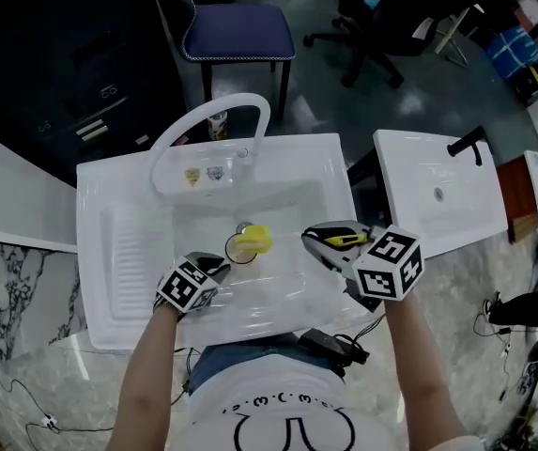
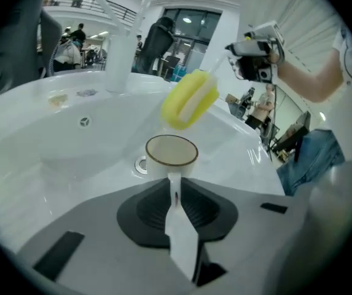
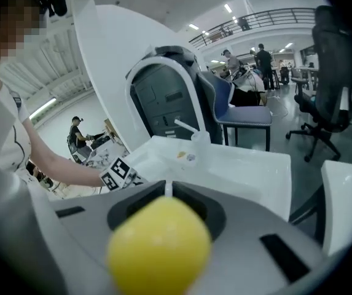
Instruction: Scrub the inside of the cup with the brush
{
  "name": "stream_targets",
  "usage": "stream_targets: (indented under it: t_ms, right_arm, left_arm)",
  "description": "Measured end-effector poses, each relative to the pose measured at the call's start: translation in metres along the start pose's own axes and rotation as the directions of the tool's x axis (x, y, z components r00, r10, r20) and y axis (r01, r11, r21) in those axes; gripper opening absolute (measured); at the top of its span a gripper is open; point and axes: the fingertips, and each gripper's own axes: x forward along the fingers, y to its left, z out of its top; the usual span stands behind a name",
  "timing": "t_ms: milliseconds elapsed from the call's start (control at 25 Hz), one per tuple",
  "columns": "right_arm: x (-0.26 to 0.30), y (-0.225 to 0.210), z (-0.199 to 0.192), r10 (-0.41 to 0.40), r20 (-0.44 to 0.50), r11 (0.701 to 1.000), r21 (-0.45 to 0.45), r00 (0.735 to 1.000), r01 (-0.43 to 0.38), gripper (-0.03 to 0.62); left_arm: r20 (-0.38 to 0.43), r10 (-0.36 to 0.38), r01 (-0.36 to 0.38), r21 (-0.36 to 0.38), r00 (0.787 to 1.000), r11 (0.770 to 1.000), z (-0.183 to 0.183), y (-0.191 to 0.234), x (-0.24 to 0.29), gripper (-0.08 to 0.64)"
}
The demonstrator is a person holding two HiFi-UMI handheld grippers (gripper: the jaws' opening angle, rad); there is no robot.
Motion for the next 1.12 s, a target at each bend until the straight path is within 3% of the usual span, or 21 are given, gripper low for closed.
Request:
stream_targets:
  t_ms: [160,320,520,640,800,1120]
  right_arm:
    - [-0.029,0.009,0.008,0.045,0.090,0.999,-0.006,0.995,-0.044,0.041]
    - [-0.036,0.021,-0.006,0.143,0.101,0.990,-0.020,0.985,-0.141,0.041]
    - [-0.017,0.023,-0.020,0.246,0.127,0.968,0.011,0.961,-0.249,0.041]
    - [-0.003,0.021,-0.023,0.271,0.112,0.962,-0.005,0.956,-0.273,0.041]
    - [0.013,0.016,-0.041,0.264,0.036,0.964,-0.034,0.964,-0.263,0.041]
    - [0.040,0.012,-0.072,0.226,-0.060,0.974,-0.010,0.972,-0.227,0.041]
  left_arm:
    - [0.060,-0.035,0.047,-0.209,0.998,0.977,0.005,0.009,-0.011,0.064]
    - [0.073,-0.086,0.104,-0.301,0.994,0.948,0.008,0.009,-0.018,0.064]
    - [0.118,-0.144,0.176,-0.340,0.983,0.924,0.019,0.006,-0.026,0.064]
    - [0.139,-0.154,0.193,-0.342,0.978,0.919,0.027,0.008,-0.032,0.064]
    - [0.145,-0.132,0.174,-0.337,0.981,0.925,0.030,0.015,-0.036,0.064]
    - [0.126,-0.102,0.136,-0.305,0.987,0.943,0.029,0.018,-0.035,0.064]
